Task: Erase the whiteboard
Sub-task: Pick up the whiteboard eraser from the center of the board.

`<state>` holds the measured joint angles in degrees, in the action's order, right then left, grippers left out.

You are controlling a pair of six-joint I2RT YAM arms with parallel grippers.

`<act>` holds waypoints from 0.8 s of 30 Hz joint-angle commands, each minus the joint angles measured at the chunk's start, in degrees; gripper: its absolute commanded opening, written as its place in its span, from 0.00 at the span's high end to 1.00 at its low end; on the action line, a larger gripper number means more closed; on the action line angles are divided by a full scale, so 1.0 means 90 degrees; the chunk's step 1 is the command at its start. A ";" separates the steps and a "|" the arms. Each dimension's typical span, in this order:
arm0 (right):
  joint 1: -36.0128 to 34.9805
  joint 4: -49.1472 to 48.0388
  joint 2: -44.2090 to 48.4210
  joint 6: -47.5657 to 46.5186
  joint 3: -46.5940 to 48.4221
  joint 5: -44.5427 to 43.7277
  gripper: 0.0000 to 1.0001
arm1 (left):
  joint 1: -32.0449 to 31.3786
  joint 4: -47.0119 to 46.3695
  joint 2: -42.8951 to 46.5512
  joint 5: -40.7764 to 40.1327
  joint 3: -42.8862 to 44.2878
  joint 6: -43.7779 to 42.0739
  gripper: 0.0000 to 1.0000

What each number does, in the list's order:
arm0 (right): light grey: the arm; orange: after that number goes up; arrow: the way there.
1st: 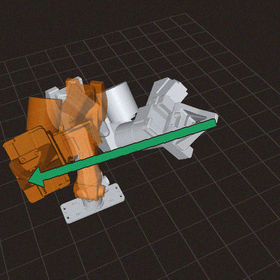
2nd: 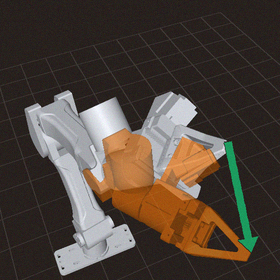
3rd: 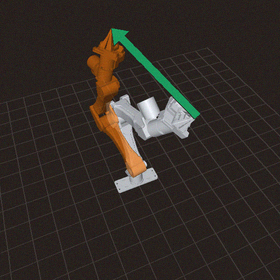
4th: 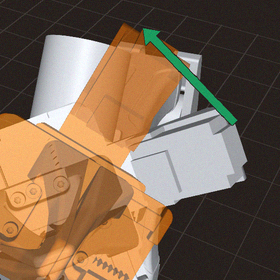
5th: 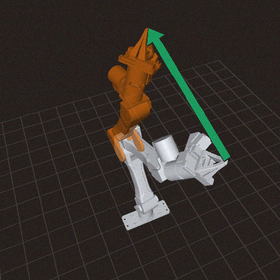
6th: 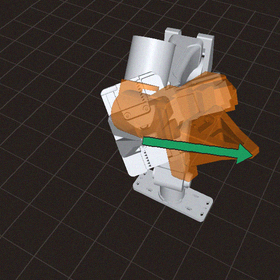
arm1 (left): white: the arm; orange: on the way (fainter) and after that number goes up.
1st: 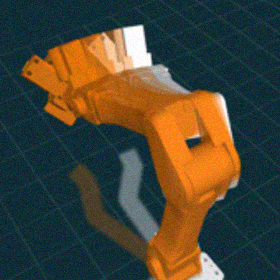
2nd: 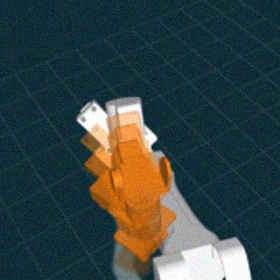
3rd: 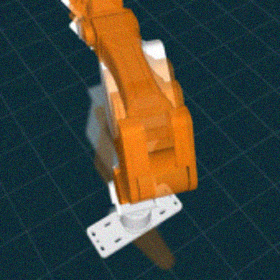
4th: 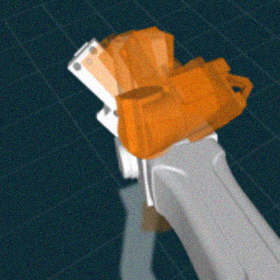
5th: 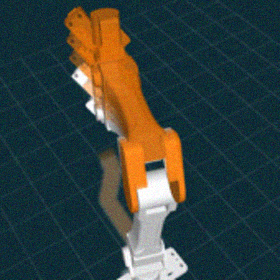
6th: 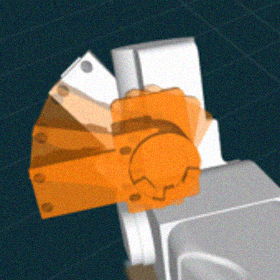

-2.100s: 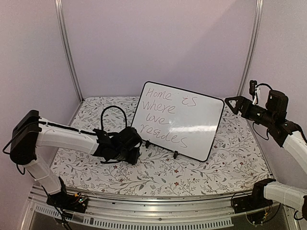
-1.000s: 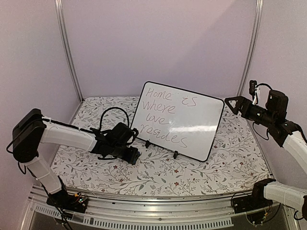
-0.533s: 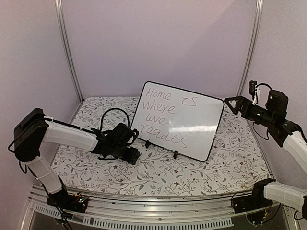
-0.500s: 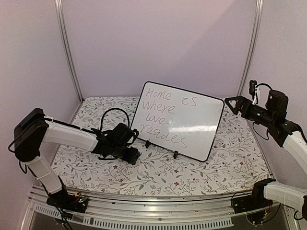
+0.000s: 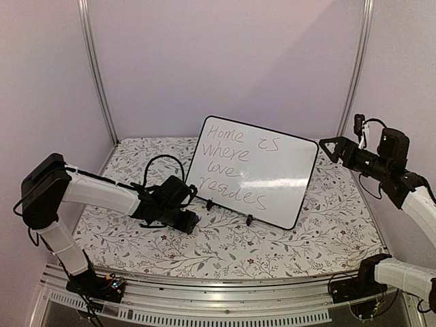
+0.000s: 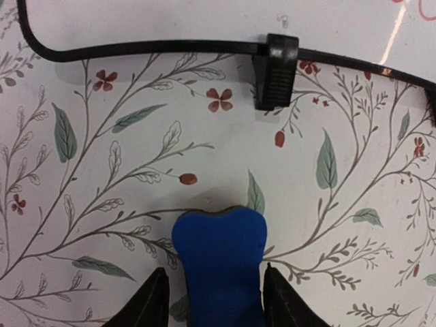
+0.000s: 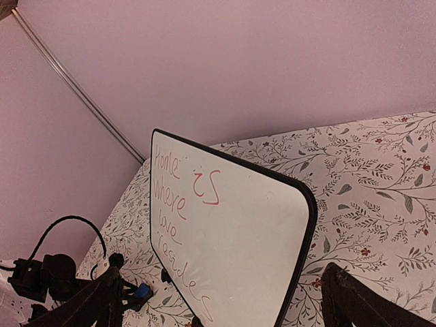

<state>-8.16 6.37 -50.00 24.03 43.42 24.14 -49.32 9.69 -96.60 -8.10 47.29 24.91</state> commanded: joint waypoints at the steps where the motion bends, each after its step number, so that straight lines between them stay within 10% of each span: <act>1: 0.0037 -0.0061 -0.0030 -0.0001 0.0018 0.0003 0.01 | 0.0082 -0.0042 -0.0068 0.0020 0.0017 -0.0082 0.55; 24: 0.0038 -0.0074 -0.0090 0.0013 0.0048 0.0023 0.01 | 0.0082 0.0028 -0.0147 0.0028 0.0078 -0.0123 0.55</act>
<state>-8.16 6.37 -50.74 24.21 43.42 24.16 -49.23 9.76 -96.82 -8.10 47.31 24.60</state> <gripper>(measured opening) 0.989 0.454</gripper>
